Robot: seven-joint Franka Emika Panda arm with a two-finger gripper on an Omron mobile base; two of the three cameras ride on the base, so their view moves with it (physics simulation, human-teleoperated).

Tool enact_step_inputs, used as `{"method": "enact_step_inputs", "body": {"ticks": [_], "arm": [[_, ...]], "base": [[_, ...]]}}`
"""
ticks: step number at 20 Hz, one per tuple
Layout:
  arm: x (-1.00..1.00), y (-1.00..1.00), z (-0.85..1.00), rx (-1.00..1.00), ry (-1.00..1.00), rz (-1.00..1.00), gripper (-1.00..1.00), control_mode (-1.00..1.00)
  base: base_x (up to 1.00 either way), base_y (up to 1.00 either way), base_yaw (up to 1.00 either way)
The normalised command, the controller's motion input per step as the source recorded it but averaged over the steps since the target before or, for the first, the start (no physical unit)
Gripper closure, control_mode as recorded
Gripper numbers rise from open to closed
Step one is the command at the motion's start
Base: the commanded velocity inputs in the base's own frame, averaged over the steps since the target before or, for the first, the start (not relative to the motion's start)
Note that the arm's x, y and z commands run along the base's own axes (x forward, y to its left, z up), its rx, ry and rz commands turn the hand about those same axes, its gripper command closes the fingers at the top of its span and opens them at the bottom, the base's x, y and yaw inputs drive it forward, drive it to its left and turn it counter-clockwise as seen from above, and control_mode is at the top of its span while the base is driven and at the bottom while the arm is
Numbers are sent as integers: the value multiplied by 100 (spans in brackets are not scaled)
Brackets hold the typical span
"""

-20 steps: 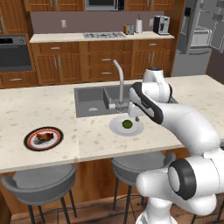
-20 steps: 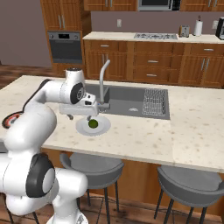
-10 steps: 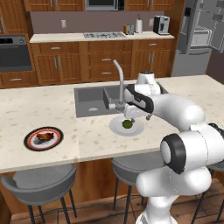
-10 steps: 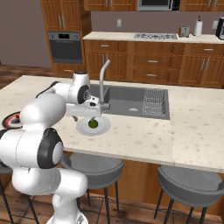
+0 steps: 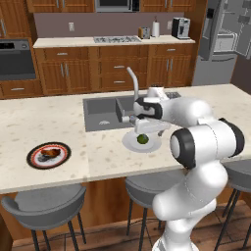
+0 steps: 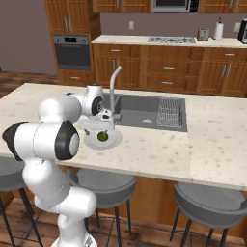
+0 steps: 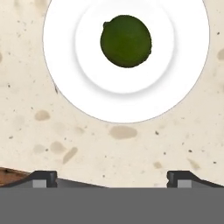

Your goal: Transport the chicken drumstick and lime to the fridge. Place the chicken drumstick on the rack containing meat and place the lime on the rack containing the vegetable, ensuring meats and vegetables are on different racks.

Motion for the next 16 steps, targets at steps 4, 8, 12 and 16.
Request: {"method": "enact_step_inputs", "body": {"ticks": [4,8,12,16], "arm": [[47,0,-22,0,6,2,-100,-100],[52,1,-27,0,7,2,-100,-100],[48,0,-27,0,9,2,-100,-100],[44,6,-27,0,10,1,-100,-100]], "base": [[0,0,0],[0,0,0],[0,0,0],[0,0,0]]}}
